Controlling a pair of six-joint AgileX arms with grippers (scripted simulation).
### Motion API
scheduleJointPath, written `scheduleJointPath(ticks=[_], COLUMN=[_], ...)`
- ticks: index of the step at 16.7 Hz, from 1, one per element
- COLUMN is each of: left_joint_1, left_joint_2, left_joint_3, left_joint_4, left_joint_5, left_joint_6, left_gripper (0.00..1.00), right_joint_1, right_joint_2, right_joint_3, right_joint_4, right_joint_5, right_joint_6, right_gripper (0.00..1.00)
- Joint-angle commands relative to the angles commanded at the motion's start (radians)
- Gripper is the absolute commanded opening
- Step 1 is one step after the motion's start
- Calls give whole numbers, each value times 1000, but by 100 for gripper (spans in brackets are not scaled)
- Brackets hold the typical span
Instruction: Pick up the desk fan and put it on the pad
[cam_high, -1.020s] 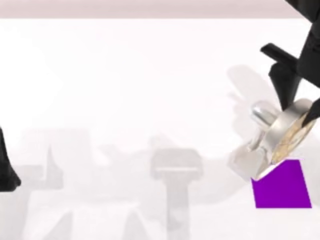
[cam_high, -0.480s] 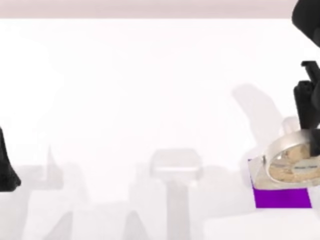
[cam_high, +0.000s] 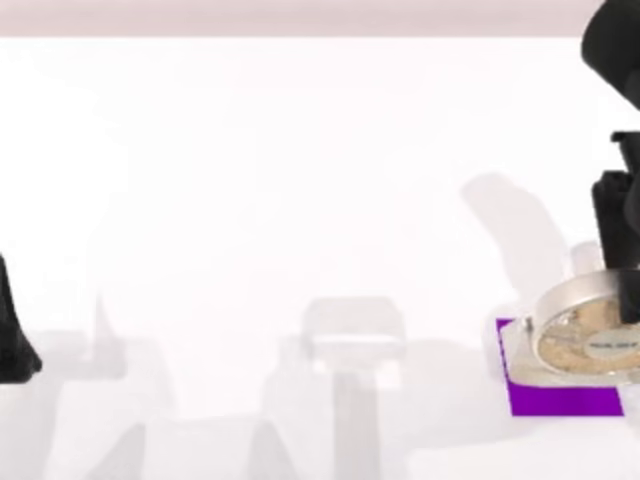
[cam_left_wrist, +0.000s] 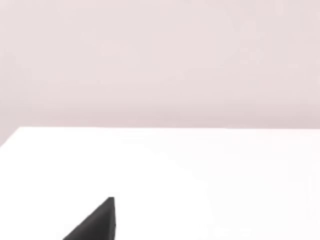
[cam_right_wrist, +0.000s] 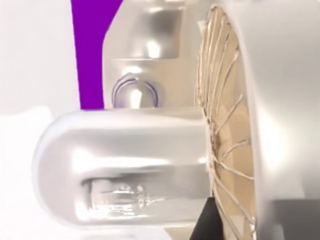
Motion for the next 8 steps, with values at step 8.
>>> scheduleJointPath(ticks=[8], left_joint_1=[0], left_joint_2=[0], left_joint_3=[0], left_joint_4=[0], left_joint_5=[0], left_joint_6=[0], left_gripper=[100], right_joint_1=[2], right_joint_2=[10], right_joint_3=[-127], right_joint_4=[138], right_joint_5=[1], right_joint_6=[-3], right_gripper=[0])
